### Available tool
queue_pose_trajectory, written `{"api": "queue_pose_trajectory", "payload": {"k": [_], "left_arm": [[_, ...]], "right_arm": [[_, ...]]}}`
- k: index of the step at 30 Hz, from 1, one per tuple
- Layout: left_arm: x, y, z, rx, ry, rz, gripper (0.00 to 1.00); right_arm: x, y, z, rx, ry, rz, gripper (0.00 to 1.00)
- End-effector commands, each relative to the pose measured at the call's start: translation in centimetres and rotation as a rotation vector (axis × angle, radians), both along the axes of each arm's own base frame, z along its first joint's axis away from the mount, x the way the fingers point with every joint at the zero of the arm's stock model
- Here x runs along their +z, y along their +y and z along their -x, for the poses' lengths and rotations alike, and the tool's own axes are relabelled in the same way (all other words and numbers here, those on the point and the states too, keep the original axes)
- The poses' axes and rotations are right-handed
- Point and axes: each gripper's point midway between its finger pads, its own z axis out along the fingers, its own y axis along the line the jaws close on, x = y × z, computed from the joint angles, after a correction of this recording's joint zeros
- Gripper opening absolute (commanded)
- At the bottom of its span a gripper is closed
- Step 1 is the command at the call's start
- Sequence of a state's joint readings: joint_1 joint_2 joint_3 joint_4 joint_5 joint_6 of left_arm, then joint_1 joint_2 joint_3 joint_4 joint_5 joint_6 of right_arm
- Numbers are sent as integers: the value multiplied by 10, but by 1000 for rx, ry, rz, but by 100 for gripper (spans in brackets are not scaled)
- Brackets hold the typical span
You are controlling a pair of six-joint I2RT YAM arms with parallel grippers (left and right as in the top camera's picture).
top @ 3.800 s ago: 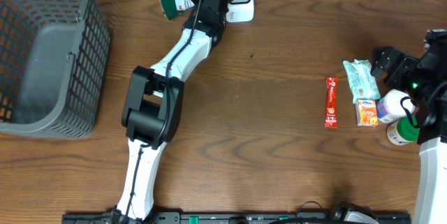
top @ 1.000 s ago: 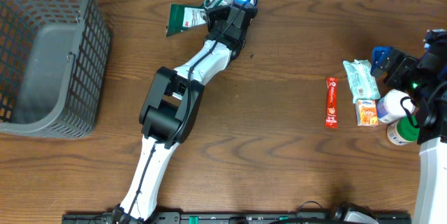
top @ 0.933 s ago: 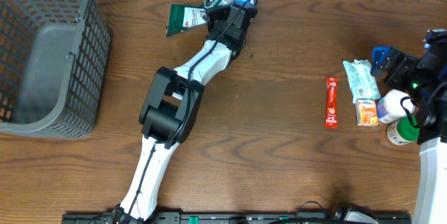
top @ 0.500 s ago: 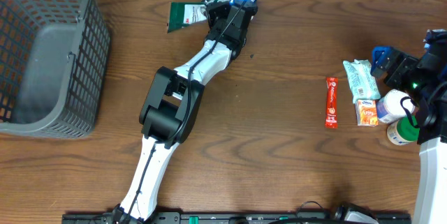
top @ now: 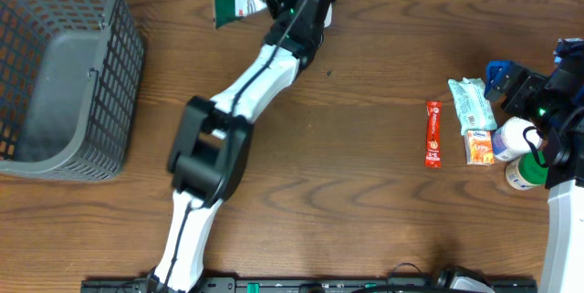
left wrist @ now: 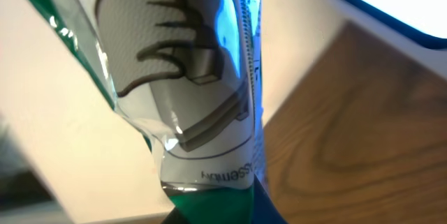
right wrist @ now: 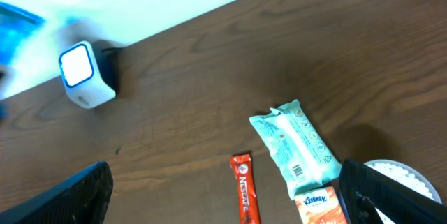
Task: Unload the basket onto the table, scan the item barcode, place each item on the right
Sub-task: 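Carry the glove package right and lower it beside the wipes pouch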
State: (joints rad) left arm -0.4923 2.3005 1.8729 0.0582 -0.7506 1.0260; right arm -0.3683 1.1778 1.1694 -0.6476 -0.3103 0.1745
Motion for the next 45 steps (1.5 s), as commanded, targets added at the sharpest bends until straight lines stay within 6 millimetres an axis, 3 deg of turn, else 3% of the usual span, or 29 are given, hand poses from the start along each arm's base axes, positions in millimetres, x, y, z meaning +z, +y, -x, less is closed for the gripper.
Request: {"api": "queue_pose_trajectory", "payload": {"k": [1,5,9,11,17,23,32,37,41,45], "left_arm": [[87,-4,39,59,-114,383,7],[72,-42,89,-6,147,782,7],[53,-99,146,-4,525,1237,7],[42,-120,168,31,676,1357,8],[-21,-145,208,227,833,1381,7],[-77,-182,240,240,948,1279,7],[-139,-241,261,290,994,1328,7],[-142,-270,261,313,1003,1457,7],[-115,-306,261,204,1063,1606,7],[-101,-327,266,193,1066,1699,8]], "right_arm": [[2,-1,1,-6,-6,-1,99],[2,-1,1,-6,-6,-1,99],[2,-1,1,-6,-6,-1,99],[2,-1,1,-6,-6,-1,99],[2,-1,1,-6,-6,-1,99],[2,-1,1,-6,-6,-1,99],[2,-1,1,-6,-6,-1,99],[2,-1,1,-6,-6,-1,99],[2,-1,1,-6,-6,-1,99],[2,-1,1,-6,-6,-1,99]]}}
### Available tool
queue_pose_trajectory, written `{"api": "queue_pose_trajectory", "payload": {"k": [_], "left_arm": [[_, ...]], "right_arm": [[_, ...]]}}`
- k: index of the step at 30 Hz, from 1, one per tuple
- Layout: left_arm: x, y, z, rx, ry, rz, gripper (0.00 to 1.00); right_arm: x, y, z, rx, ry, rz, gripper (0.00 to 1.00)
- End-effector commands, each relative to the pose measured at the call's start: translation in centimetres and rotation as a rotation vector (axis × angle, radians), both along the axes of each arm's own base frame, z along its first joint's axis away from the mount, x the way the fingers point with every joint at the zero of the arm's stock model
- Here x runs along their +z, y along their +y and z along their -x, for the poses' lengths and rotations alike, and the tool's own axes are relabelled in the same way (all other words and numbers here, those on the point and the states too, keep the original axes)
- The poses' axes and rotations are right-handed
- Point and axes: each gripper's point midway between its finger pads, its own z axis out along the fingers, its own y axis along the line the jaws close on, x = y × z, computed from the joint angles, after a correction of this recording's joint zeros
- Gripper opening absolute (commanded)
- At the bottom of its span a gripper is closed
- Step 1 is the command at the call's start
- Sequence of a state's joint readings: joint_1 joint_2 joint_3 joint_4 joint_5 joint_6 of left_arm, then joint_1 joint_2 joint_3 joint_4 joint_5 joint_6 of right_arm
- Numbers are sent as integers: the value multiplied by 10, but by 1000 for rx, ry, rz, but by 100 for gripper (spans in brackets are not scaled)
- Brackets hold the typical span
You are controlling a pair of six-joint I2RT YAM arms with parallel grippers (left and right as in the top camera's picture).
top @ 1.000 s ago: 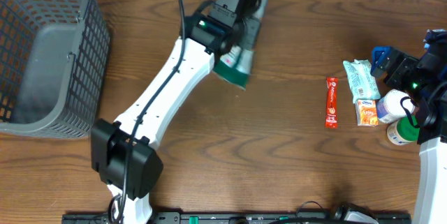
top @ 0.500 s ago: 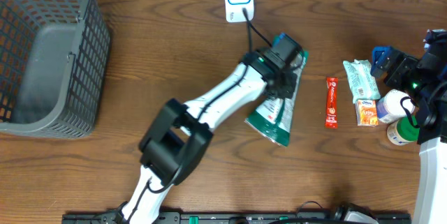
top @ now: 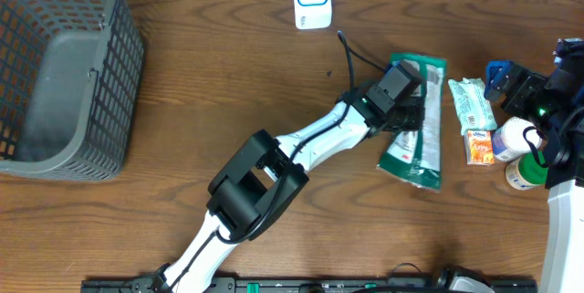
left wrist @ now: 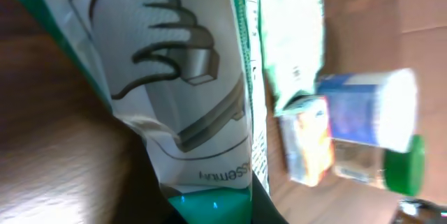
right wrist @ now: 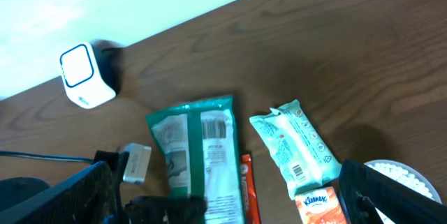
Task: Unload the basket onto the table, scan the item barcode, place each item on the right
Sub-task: 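Carry the glove package right and lower it beside the wipes pouch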
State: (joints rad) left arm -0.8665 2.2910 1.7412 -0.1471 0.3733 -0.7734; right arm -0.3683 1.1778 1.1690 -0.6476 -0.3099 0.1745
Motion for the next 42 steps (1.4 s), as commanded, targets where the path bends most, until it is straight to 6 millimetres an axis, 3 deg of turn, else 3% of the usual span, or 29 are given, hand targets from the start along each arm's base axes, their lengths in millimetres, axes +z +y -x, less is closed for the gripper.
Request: {"api": "queue_pose_trajectory", "payload": {"k": [1,4,6,9,10,16,20,27,31,35,39,40,42], "left_arm": [[13,-19,15,11,65,74,7],[19,-28,18,-4,35,99,7],[27,-29,9,-28,-45,111,7],[36,-13,-11,18,-97,79,7],[38,1,-21,30,-118,43,7],[-6,55,-26,123,-56,-207,7],[-22,62,-17,122,-29,-249,7],[-42,39,10,112,0,-222,7],[-55,-3,34,68,26,-116,7],[-42,-44,45,-29,-1,68,7],[-21,-57,39,-51,-64,148,7],[-18,-58,37,-54,-75,151,13],[-15,-57,33,-70,-106,149,40]], "right_arm": [[2,-1,1,-5,-6,-1,99],[2,-1,1,-5,-6,-1,99],[2,-1,1,-5,-6,-1,99],[2,-1,1,-5,-6,-1,99],[2,-1,1,-5,-6,-1,99],[2,-1,1,-5,-6,-1,99],[2,-1,1,-5,-6,-1,99],[2,-1,1,-5,-6,-1,99],[2,-1,1,-5,-6,-1,99],[2,-1,1,-5,-6,-1,99],[2,-1,1,-5,-6,-1,99],[2,-1,1,-5,-6,-1,99],[2,-1,1,-5,-7,-1,99]]}}
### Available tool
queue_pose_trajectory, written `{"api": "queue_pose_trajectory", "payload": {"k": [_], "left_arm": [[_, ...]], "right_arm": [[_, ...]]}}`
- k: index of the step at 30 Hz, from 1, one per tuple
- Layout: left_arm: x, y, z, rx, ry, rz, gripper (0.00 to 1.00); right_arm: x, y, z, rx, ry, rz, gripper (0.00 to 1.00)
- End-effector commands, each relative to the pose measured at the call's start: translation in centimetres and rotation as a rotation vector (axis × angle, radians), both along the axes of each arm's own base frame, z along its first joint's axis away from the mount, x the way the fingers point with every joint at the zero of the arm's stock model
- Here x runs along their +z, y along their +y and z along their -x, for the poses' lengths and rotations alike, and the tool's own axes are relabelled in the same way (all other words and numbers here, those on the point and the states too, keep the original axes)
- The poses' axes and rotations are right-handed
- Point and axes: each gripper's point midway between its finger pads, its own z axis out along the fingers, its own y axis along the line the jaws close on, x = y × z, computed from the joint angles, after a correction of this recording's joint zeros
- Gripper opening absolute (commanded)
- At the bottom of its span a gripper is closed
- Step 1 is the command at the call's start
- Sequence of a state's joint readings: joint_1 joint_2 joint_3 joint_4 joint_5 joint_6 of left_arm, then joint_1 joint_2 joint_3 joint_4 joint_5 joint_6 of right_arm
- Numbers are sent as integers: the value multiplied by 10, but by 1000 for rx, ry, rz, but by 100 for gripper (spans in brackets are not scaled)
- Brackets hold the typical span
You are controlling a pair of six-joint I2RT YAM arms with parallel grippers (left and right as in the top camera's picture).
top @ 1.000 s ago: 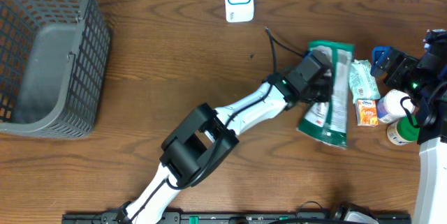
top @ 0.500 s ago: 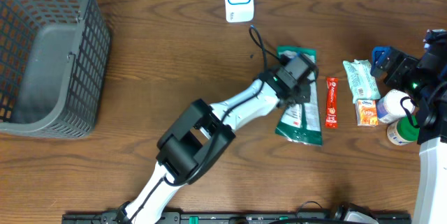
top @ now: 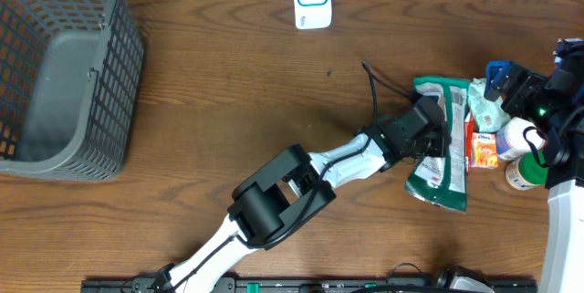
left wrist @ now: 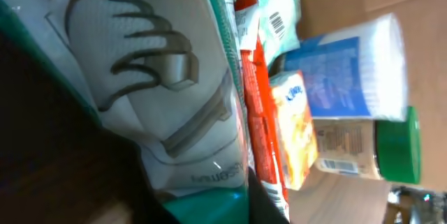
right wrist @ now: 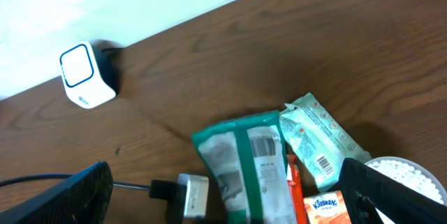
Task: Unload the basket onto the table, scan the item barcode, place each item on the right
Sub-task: 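Carry the glove package right and lower it beside the wipes pouch, then open the left gripper and pull it back toward the basket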
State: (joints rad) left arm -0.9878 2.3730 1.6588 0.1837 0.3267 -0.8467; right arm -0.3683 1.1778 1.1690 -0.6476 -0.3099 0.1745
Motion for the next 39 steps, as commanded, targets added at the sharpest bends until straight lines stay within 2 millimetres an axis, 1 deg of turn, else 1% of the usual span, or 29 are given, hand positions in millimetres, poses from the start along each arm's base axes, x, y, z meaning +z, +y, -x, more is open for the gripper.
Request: {"api": "queue_pose_trajectory", "payload": {"k": [1,2,3,6,9,11,15,16,18,20,23,25,28,30,32,33,36,39], "left_arm": [[9,1,-11,-34,-55,14,55],[8,3,-13,-39,-64,6,71],[7,6,-14,-40,-67,-3,78],[4,16,-20,-25,-52,-38,80],[12,34,-32,4,-84,-101,80],[23,49,-42,30,-131,-156,80],[55,82,-56,52,-260,-285,81],[63,94,-59,52,-297,-334,81],[73,123,-64,57,-346,-449,81],[79,156,-68,78,-352,-560,81],[87,204,-71,112,-301,-670,82],[94,240,-74,146,-245,-717,82],[105,281,-85,212,-197,-747,82],[107,307,-93,256,-163,-766,82],[104,331,-98,291,-119,-792,82],[98,364,-100,332,-50,-833,82],[93,405,-104,393,27,-867,81],[91,439,-107,451,84,-884,81]], "right_arm": [[2,-1,1,-5,-6,-1,99],[2,-1,1,-5,-6,-1,99],[2,-1,1,-5,-6,-1,99],[2,-1,1,-5,-6,-1,99],[2,-1,1,-5,-6,-1,99],[2,-1,1,-5,-6,-1,99],[2,-1,1,-5,-6,-1,99],[2,-1,1,-5,-6,-1,99],[2,-1,1,-5,-6,-1,99],[2,-1,1,-5,-6,-1,99],[2,-1,1,-5,-6,-1,99],[2,-1,1,-5,-6,-2,99],[2,-1,1,-5,-6,-1,99],[2,-1,1,-5,-6,-1,99],[2,-1,1,-5,-6,-1,99],[2,-1,1,-5,-6,-1,99],[2,-1,1,-5,-6,-1,99],[2,5,0,12,-6,-2,99]]}}
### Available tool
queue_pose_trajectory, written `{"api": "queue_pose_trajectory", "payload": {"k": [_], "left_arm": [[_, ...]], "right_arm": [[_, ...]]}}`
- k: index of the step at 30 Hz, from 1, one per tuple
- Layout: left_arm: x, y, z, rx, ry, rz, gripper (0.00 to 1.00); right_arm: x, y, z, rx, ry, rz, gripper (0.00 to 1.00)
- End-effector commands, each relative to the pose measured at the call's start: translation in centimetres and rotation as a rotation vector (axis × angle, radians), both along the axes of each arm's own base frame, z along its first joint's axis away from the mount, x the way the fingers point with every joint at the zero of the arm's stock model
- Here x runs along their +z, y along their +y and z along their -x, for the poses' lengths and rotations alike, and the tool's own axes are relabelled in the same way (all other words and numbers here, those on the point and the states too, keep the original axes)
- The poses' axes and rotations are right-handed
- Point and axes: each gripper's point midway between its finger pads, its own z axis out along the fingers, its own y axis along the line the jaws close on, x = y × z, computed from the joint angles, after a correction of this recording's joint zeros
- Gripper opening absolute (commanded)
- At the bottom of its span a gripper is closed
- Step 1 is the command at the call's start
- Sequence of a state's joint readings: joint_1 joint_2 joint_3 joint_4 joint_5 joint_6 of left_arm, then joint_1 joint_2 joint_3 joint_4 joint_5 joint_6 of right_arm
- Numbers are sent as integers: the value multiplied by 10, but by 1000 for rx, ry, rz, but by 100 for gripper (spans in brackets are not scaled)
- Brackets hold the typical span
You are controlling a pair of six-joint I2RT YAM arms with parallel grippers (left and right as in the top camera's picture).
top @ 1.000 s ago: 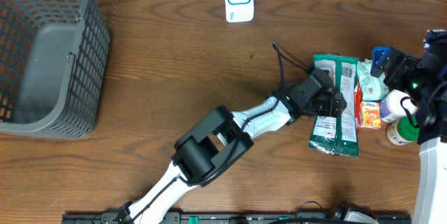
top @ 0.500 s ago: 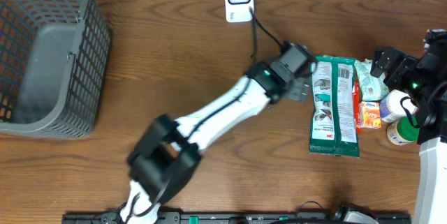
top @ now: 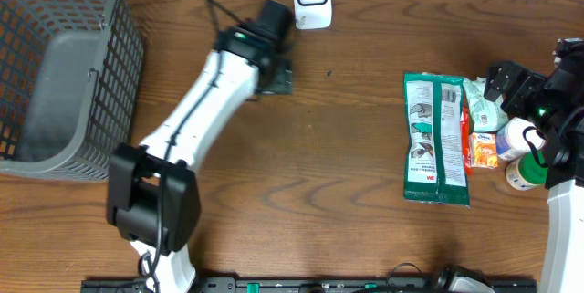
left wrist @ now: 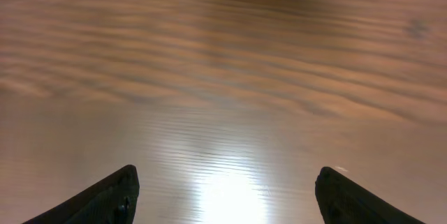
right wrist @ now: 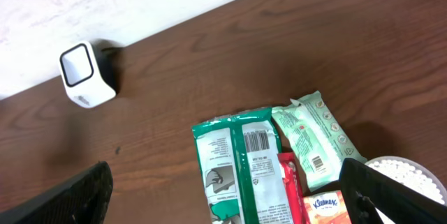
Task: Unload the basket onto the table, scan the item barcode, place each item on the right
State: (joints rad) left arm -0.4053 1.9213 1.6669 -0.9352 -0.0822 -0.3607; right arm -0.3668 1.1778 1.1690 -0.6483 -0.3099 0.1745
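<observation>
The green and white packet (top: 436, 138) lies flat at the right of the table, barcode side up (right wrist: 241, 168), against the pile of small goods. The white scanner stands at the far edge (right wrist: 85, 75). My left gripper (top: 274, 80) is just left of the scanner and open; the left wrist view shows only bare wood between its fingertips (left wrist: 227, 182). My right gripper (top: 507, 83) hovers open over the pile at the right edge, holding nothing (right wrist: 223, 182).
A grey wire basket (top: 55, 74) stands at the far left. Right of the packet lie a mint wipes pack (right wrist: 311, 140), a red stick sachet (right wrist: 290, 182), a Kleenex pack (top: 481, 147), a cotton swab tub (top: 516, 136) and a green-lidded bottle (top: 525, 176).
My left gripper was shut on the green packet beside the pile at the right. Now the packet lies flat there, and the left gripper is open near the scanner. The right arm has not moved.
My left gripper first held the green packet up at the scanner. Then it held the packet at the right, over the red sachet, then closer against the pile. Now the packet rests there, let go, and the left arm is back by the scanner.
</observation>
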Motion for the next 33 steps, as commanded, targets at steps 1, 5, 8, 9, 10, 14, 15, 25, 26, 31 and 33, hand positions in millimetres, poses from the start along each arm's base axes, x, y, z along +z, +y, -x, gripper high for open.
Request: {"api": "queue_pose_trajectory", "payload": {"k": [1,5,8,9,10,14,15,25,26,31,33], "left_arm": [[9,46,-7,88,0,-21,81],[8,65,-7,131,18,-27,81],[8,70,-8,144,18,-27,82],[8,71,-8,145,18,-27,82],[8,70,-8,145,17,-27,82],[8,70,-8,145,16,-27,82],[8,70,-8,145,17,-27,82],[8,70,-8,145,17,-27,82],[8,70,-8,145,17,-27,82],[8,70,-8,145,16,-27,82],[8,70,-8,145,16,-27,82]], "right_arm": [[1,6,-1,16,-1,-4,99],[-2,6,0,15,8,-7,99],[-2,6,0,15,9,-7,99],[-2,6,0,15,9,-7,99],[-2,6,0,16,10,-8,99],[-6,7,2,15,28,-14,99],[-7,8,3,15,34,-16,99],[-11,12,5,26,54,-23,99],[-8,15,5,34,45,-20,99],[22,41,18,96,-46,11,99],[39,55,27,131,-100,27,99]]}}
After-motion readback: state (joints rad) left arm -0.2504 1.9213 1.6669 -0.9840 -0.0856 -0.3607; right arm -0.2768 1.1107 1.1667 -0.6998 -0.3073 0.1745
